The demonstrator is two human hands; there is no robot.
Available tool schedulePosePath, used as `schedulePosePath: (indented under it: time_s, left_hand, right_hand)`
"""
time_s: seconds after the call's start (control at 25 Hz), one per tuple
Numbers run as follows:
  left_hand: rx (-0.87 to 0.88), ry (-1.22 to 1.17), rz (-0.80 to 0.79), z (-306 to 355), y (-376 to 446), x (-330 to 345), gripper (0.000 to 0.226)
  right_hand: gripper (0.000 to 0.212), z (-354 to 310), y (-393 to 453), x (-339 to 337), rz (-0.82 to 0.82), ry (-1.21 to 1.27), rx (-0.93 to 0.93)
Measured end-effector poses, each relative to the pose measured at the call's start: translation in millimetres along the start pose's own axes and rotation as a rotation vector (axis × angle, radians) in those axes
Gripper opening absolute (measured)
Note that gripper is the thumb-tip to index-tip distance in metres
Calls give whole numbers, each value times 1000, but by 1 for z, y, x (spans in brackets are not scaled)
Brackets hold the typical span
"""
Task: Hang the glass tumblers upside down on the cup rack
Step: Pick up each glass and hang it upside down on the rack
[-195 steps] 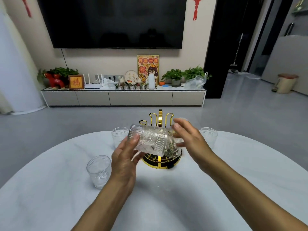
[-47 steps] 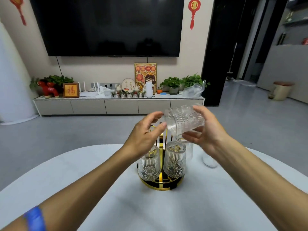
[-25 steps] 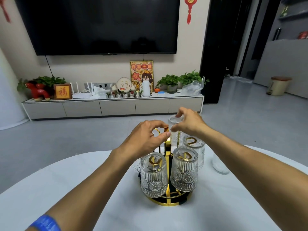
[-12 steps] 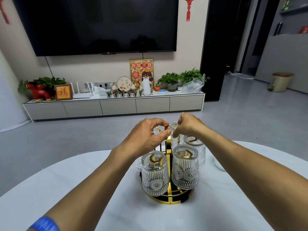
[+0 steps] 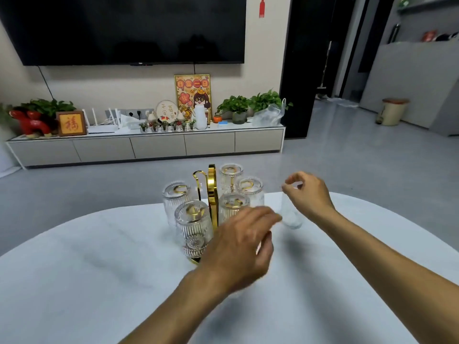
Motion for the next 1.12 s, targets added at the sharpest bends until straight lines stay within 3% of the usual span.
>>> schedulePosePath:
  time_s: [0.04, 0.12, 0.2, 0.4, 0.68, 0.8, 0.88, 1.0, 1.12]
  left_hand:
    - [-3, -10, -149, 11, -19, 24, 41]
    - [-171, 32, -454, 9, -55, 64, 54]
    - [-270, 112, -606, -11, -87, 86, 62]
    - [-186, 190, -607, -29, -114, 112, 63]
    - [-262, 124, -529, -33, -117, 113, 65]
    - [-319, 92, -471, -27, -114, 107, 62]
    - [-472, -24, -370, -14, -112, 100, 51]
    - [-859, -496, 3, 21, -96, 69, 38]
    - [-990, -849, 412, 39, -74, 22, 52]
  right_hand:
    - [20, 18, -8, -5, 1, -27, 39]
    - [34, 44, -21, -7, -29, -81, 89]
    - [50, 60, -30, -4, -61, -108, 101]
    - [61, 80, -35, 18, -157, -319, -92]
    - [8, 72, -25, 13, -111, -364, -170]
    - [10, 62, -42, -11, -113, -301, -169]
    - [11, 48, -61, -32, -106, -133, -177]
    - [12, 8, -88, -56, -177, 232, -93]
    - [11, -38, -109, -57, -298, 577, 26]
Point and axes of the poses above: each hand's wrist, its own y-axis towards the middle knuckle, its own x-axis out of the palm, z = x × y, the point moved 3 cm from there along y, towards the middle knuckle, and after that the axes turned 7 degrees about z, right-handed, at the moved point
